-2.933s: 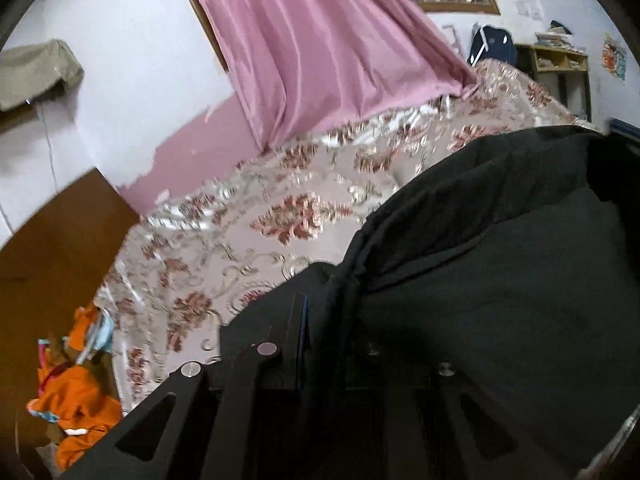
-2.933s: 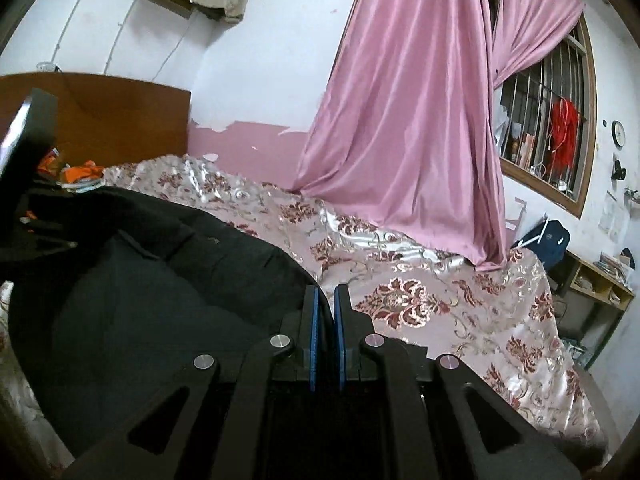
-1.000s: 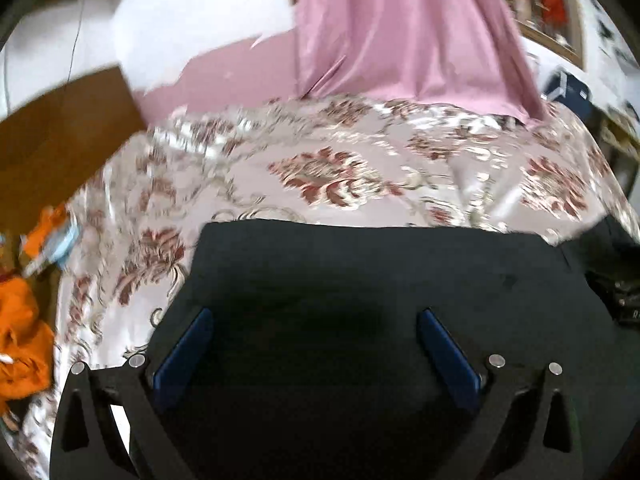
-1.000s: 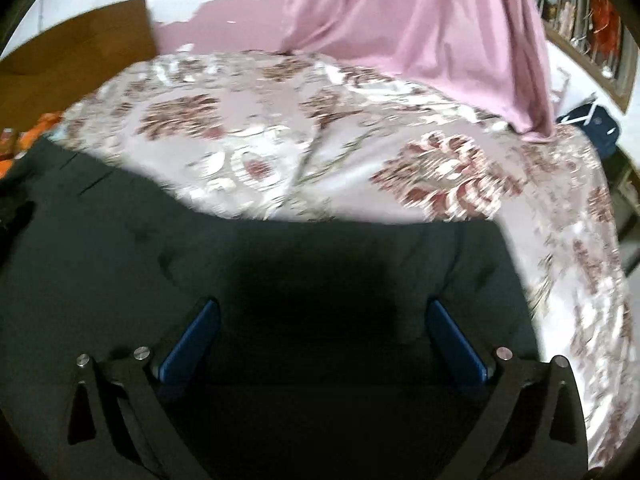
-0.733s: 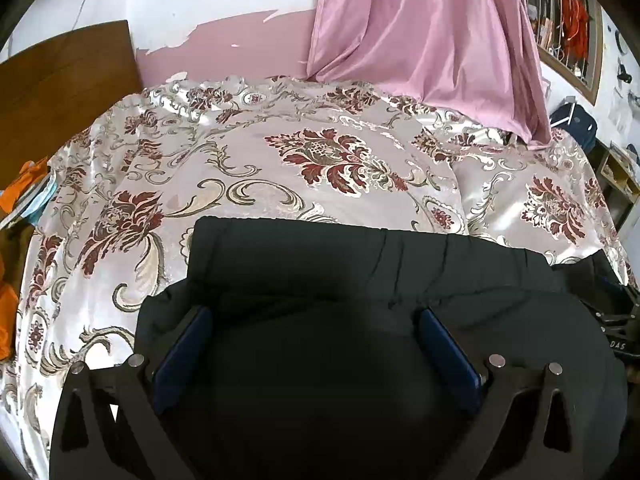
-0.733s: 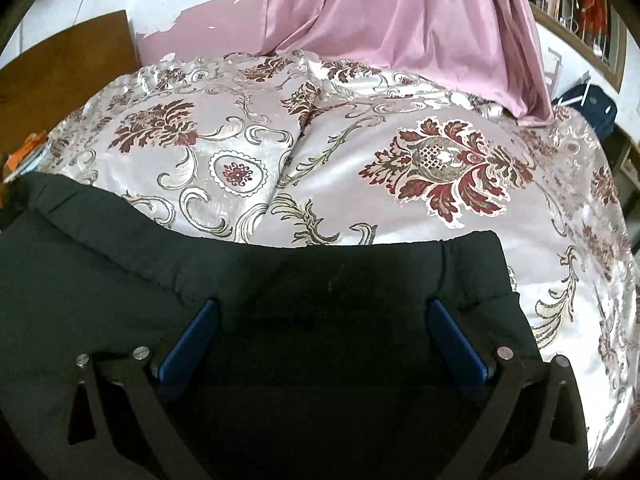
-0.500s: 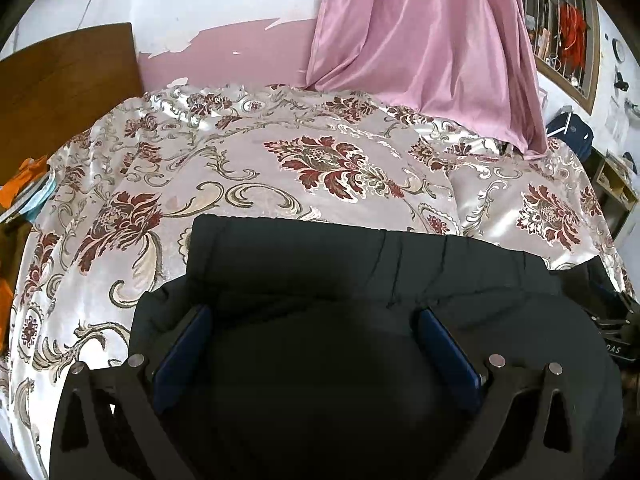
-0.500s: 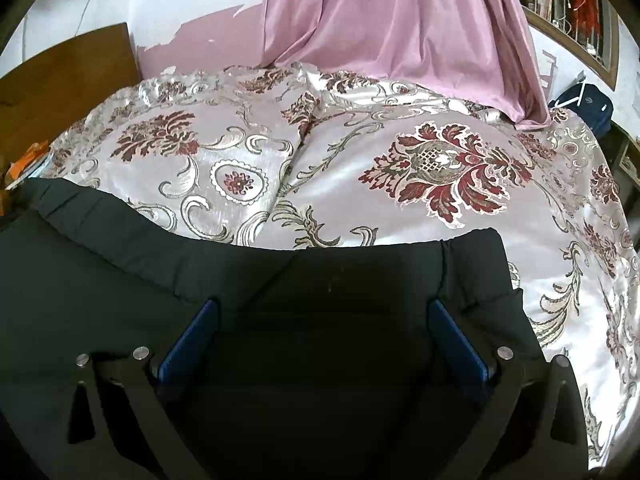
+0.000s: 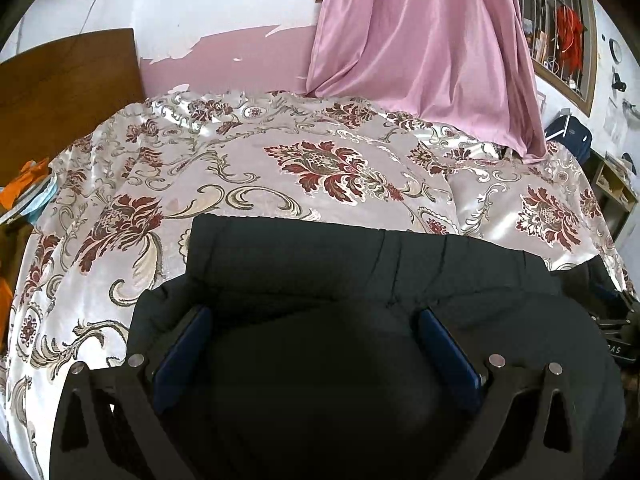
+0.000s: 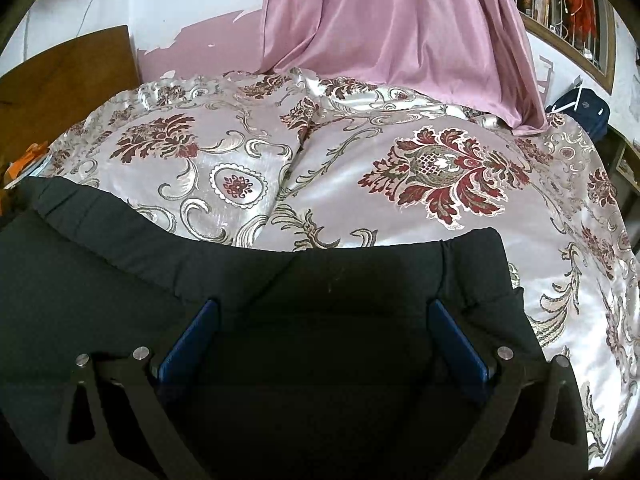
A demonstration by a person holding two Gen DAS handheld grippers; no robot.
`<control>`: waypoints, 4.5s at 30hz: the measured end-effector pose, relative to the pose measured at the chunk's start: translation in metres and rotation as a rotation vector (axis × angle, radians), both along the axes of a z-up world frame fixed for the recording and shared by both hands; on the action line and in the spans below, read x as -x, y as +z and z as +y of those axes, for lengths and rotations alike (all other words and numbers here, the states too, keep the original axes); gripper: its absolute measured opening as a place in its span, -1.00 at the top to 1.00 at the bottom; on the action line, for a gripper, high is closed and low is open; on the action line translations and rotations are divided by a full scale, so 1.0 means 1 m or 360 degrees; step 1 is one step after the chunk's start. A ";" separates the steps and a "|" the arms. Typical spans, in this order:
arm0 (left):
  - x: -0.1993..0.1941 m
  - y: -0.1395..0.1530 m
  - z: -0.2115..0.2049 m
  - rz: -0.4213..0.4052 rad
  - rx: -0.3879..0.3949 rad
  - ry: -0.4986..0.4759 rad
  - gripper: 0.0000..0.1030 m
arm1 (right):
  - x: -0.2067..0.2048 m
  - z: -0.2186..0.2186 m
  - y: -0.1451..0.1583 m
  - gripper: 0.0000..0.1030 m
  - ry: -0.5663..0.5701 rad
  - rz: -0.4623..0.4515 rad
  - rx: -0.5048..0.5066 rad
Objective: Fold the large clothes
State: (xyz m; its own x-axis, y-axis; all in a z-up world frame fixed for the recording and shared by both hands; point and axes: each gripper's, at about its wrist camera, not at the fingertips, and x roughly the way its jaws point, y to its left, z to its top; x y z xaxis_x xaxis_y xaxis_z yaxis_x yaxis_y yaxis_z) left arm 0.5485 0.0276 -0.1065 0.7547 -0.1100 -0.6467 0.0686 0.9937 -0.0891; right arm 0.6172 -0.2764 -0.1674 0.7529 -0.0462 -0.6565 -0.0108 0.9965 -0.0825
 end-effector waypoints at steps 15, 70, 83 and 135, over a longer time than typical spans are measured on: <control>0.000 0.000 -0.001 -0.0005 -0.0013 0.0006 -1.00 | 0.000 0.003 0.000 -0.99 -0.0004 -0.0005 0.0021; 0.075 -0.034 0.102 -0.0014 0.0538 0.0050 -1.00 | 0.124 -0.139 -0.015 -0.99 -0.0435 -0.0261 -0.0662; 0.087 -0.043 0.101 -0.0105 0.0579 -0.0014 -1.00 | 0.133 -0.126 -0.025 -0.98 -0.0330 -0.0383 -0.0678; 0.098 -0.055 0.117 -0.0201 0.0793 -0.0232 -0.99 | 0.102 -0.095 -0.025 -0.99 -0.0025 -0.0037 -0.0608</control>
State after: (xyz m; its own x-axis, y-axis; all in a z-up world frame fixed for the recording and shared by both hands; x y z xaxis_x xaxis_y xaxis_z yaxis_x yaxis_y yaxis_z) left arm 0.4508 0.1441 -0.1614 0.7775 -0.4901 -0.3941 0.2435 0.8123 -0.5300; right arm 0.5155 -0.3713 -0.1925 0.7688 0.1870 -0.6115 0.0022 0.9555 0.2949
